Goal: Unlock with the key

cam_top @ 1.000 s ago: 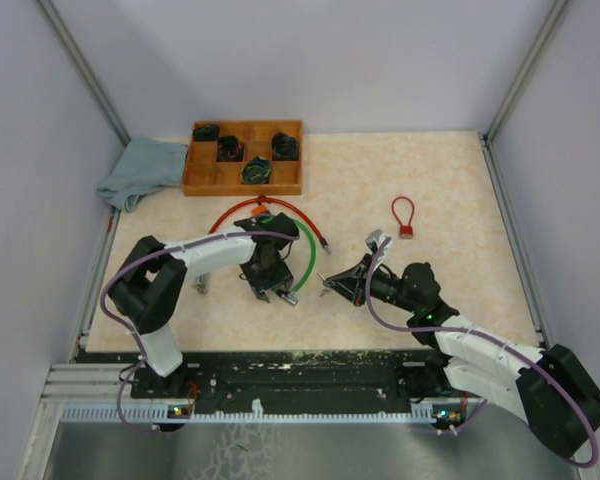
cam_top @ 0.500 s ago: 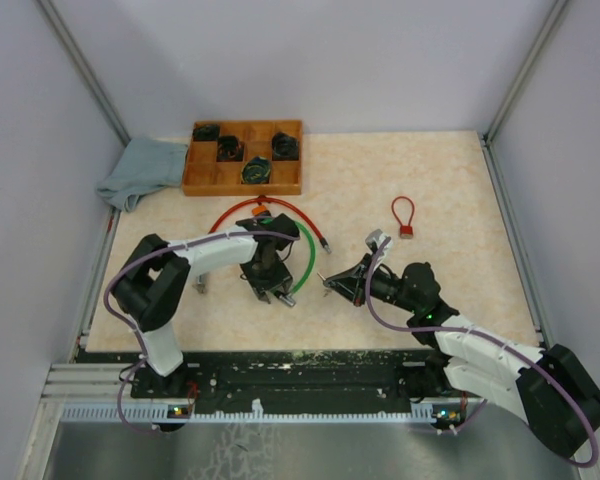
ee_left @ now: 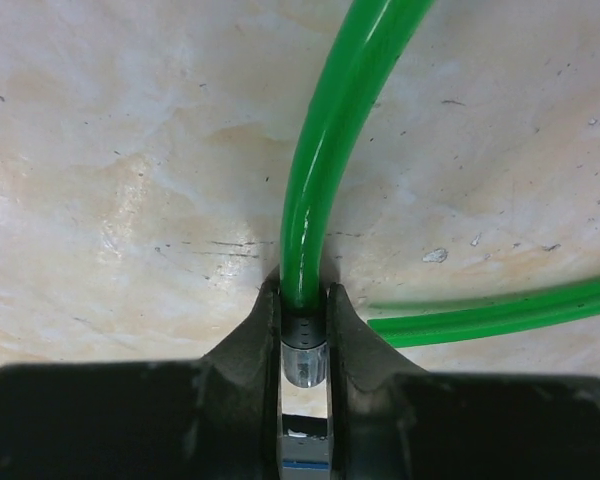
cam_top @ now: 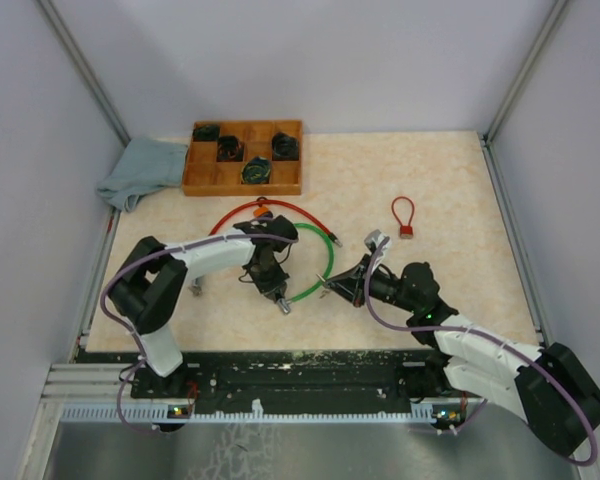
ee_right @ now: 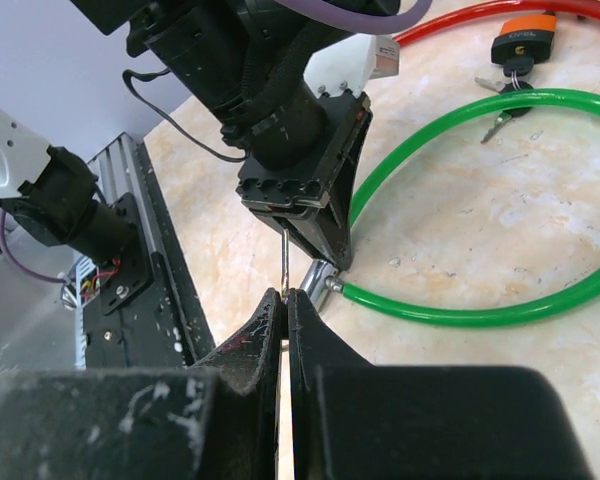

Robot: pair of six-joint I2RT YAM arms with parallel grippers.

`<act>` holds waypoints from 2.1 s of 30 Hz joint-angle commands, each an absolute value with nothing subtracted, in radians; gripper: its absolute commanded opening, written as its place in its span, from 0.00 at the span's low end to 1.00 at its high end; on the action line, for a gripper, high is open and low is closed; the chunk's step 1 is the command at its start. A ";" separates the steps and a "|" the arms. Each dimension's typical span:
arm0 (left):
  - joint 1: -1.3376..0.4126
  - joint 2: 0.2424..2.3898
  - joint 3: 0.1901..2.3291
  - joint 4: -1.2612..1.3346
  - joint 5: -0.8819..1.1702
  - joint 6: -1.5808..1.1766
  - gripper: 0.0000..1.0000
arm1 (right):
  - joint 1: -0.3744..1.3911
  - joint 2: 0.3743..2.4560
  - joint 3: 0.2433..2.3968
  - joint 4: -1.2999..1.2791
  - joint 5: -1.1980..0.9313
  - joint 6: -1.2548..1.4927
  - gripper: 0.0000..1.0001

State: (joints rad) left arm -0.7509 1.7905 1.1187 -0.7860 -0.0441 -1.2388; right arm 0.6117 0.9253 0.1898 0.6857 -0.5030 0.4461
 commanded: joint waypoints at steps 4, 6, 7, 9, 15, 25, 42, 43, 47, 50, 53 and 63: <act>-0.739 1.657 1.032 -0.674 -0.059 -1.274 0.01 | 0.609 0.962 0.237 0.756 -0.549 0.502 0.00; -0.724 1.615 1.005 -0.629 -0.040 -1.273 0.00 | 0.619 0.992 0.236 0.791 -0.552 0.531 0.00; -0.712 1.596 0.991 -0.607 -0.030 -1.273 0.00 | 0.629 1.006 0.236 0.804 -0.549 0.549 0.00; -0.692 1.555 0.960 -0.555 -0.017 -1.278 0.00 | 0.657 1.040 0.242 0.832 -0.537 0.570 0.00; -0.641 1.473 0.896 -0.423 0.023 -1.287 0.00 | 0.743 1.170 0.261 0.917 -0.506 0.647 0.00; -0.599 1.502 0.852 -0.285 0.149 -1.303 0.00 | 0.752 1.366 0.313 0.944 -0.513 0.778 0.00; -0.585 1.500 0.801 -0.199 0.206 -1.326 0.00 | 0.750 1.514 0.377 0.858 -0.456 0.860 0.00; -0.585 1.500 0.798 -0.196 0.210 -1.327 0.00 | 0.750 1.518 0.377 0.860 -0.452 0.864 0.00; -0.584 1.502 0.792 -0.188 0.217 -1.330 0.00 | 0.744 1.518 0.375 0.854 -0.437 0.870 0.00; -0.584 1.503 0.790 -0.183 0.220 -1.332 0.00 | 0.734 1.512 0.363 0.866 -0.428 0.879 0.00; -0.584 1.506 0.790 -0.181 0.221 -1.332 0.00 | 0.726 1.504 0.353 0.880 -0.425 0.891 0.00; -0.584 1.518 0.788 -0.177 0.232 -1.335 0.00 | 0.718 1.494 0.339 0.913 -0.416 0.919 0.00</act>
